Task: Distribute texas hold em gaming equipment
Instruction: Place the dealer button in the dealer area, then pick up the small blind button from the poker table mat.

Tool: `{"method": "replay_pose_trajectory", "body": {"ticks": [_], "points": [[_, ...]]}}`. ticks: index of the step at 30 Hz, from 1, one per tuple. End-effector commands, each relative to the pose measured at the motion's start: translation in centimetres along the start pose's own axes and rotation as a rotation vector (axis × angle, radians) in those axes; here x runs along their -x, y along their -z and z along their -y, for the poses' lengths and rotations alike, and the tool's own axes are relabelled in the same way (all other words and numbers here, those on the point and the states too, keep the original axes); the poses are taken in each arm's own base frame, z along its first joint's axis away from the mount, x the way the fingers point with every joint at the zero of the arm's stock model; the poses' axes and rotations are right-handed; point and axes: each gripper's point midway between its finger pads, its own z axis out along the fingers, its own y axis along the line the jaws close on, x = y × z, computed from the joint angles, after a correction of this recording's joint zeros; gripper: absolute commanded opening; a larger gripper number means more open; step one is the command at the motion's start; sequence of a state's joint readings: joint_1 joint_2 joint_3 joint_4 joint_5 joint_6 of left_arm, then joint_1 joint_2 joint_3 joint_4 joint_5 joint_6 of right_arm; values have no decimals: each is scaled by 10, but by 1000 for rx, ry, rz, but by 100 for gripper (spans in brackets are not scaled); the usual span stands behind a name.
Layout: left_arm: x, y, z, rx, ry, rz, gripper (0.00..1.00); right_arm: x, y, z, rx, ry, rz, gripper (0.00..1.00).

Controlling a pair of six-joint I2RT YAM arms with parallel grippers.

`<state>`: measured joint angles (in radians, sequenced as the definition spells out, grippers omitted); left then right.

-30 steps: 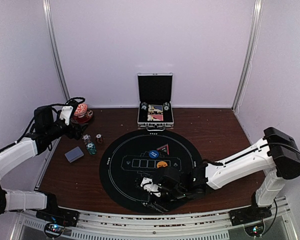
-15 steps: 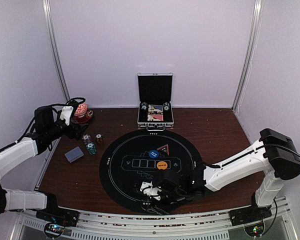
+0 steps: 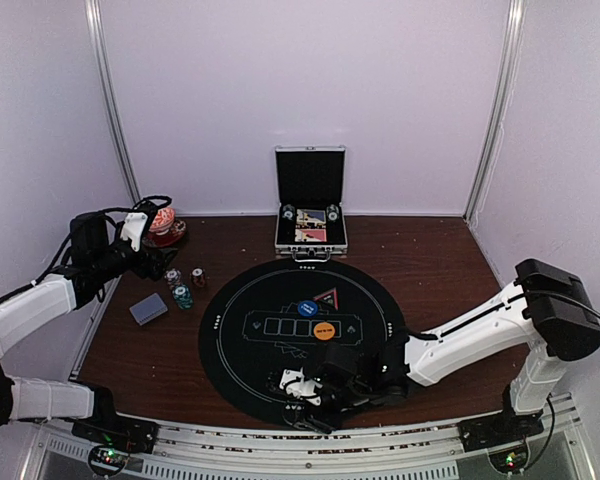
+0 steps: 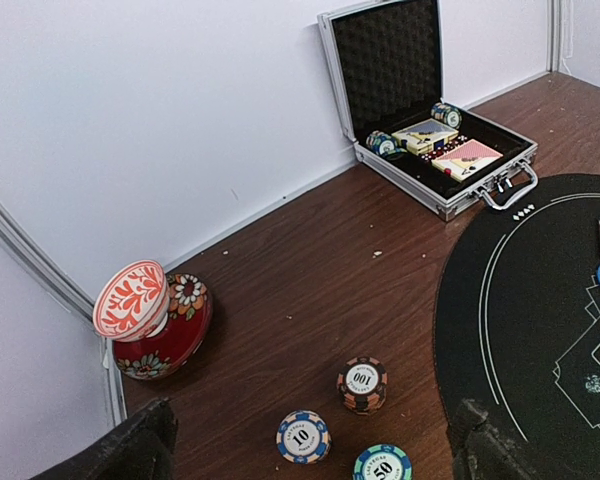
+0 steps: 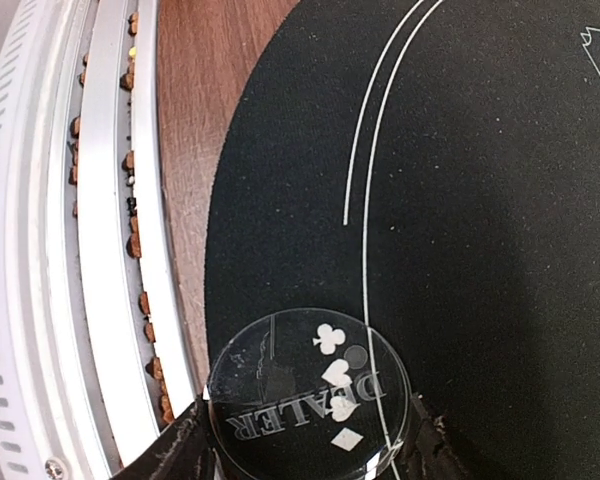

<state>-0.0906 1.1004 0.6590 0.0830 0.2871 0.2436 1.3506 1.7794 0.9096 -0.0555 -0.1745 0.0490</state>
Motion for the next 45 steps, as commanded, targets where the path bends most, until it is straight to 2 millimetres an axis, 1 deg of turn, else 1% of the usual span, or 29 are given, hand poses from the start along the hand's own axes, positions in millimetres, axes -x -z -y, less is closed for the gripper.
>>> {"method": "replay_pose_trajectory", "body": {"ticks": [1,2,6,7,9,11,13,17,19,21,23,27,31,36,41,45], "points": [[7,-1,-5,18,-5,41,98,-1,0,6,-47,15,-8,68],[7,-1,-5,17,-5,41,98,0,2,7,-50,16,-3,70],[7,-1,-5,17,-5,41,98,11,16,5,-46,23,41,89],[8,-1,-5,18,-6,42,98,14,20,4,-43,26,54,92],[8,0,-5,19,-5,43,98,24,31,2,-41,28,91,98],[8,1,-5,22,-6,44,98,37,43,6,-63,18,135,100],[9,1,-6,27,-6,44,98,53,59,20,-147,-18,190,100],[9,1,-6,27,-7,45,98,91,90,61,-338,-150,288,100],[9,1,-6,27,-6,45,98,102,100,90,-428,-259,298,100],[9,1,-6,26,-5,44,98,106,104,119,-498,-352,292,100],[9,1,-5,21,-4,45,98,106,103,141,-543,-408,284,100],[7,-1,-4,14,0,39,98,99,93,181,-588,-501,238,100],[5,-3,-3,9,3,36,98,91,75,205,-603,-539,197,100],[5,-3,-2,3,4,37,98,76,50,221,-617,-570,135,100],[6,-3,-2,0,5,41,98,61,36,226,-590,-605,126,98],[5,-3,-2,-3,8,38,98,53,29,230,-575,-628,121,98]]}}
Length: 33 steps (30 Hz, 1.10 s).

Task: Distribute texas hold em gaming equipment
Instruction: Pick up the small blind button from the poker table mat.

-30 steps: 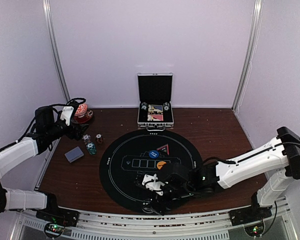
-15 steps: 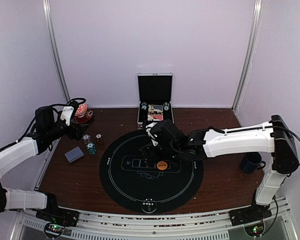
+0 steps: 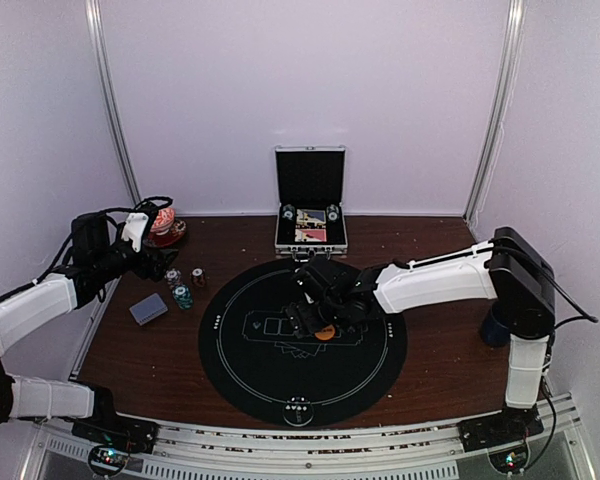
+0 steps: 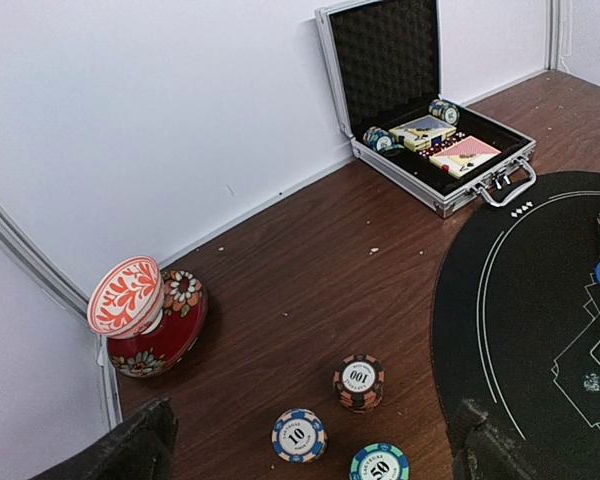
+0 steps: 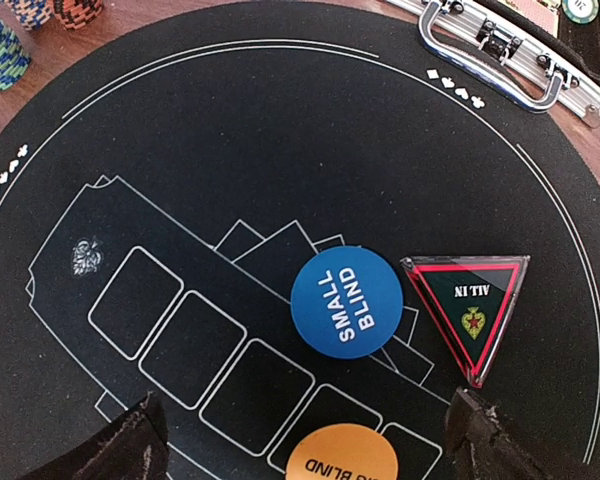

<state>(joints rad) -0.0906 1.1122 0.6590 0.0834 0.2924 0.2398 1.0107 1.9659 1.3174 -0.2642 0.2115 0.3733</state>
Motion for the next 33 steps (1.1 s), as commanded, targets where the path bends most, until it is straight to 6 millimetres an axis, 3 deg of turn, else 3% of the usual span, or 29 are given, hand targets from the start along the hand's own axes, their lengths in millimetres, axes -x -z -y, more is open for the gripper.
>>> {"method": "replay_pose_trajectory", "body": {"ticks": [1,11,33], "points": [[8,-1,-3,6,0,46,98,-1,-9,5,13,-47,1,98],[9,0,-3,9,-2,49,98,-8,-36,14,1,-92,-27,96],[9,-1,-3,7,0,49,98,-11,-72,14,-47,-87,-73,76]]}}
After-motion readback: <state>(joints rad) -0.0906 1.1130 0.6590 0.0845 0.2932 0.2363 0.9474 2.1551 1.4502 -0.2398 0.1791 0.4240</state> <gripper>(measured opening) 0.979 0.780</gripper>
